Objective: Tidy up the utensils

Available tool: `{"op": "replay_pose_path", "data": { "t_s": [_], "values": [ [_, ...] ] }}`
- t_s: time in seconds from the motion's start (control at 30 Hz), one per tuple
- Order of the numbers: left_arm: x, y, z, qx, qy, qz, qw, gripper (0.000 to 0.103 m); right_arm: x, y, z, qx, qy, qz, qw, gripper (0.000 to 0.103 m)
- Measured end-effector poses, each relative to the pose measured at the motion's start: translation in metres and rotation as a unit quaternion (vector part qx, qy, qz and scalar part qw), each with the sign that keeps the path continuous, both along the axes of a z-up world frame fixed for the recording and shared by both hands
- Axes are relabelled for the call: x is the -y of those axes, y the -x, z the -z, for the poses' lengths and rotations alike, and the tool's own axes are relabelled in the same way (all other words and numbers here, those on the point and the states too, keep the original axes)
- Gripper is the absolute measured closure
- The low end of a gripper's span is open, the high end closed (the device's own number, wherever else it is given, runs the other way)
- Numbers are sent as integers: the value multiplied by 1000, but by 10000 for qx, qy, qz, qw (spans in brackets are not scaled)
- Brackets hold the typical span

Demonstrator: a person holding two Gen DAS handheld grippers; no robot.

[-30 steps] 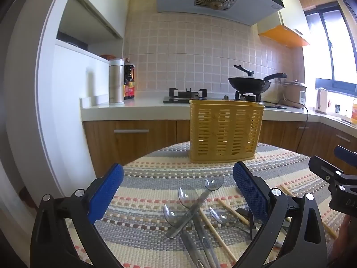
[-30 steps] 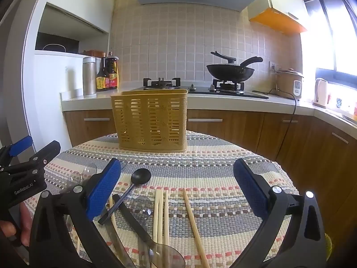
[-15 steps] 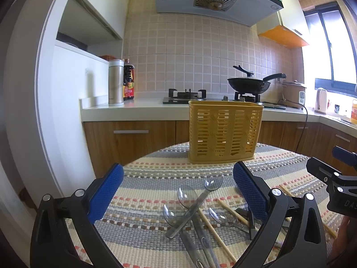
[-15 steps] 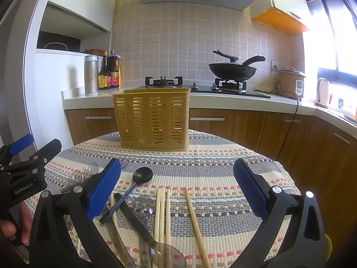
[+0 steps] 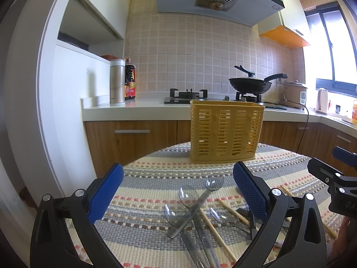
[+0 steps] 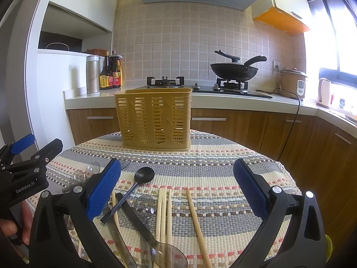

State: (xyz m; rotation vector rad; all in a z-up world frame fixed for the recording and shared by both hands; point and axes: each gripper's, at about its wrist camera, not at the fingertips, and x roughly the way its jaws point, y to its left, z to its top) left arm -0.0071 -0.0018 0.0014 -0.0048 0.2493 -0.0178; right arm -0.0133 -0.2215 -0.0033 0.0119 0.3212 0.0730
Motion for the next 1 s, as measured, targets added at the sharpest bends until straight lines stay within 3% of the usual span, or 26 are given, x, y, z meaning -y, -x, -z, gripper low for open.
{"op": "replay_pose_path", "data": {
  "t_s": [0.8,0.9,1.0],
  "values": [
    [-6,-4,1,-109,208,84,9997,7,6,0,-1,8,-109,206,9997,7],
    [-11,-9,2,-233,359,232,9988,7,7,0,-2,9,-111,304,9995,7],
    [-19,-28,-2,-779,415,671,9938,8,10,-7,-2,-169,-114,346,9992,7]
  ]
}}
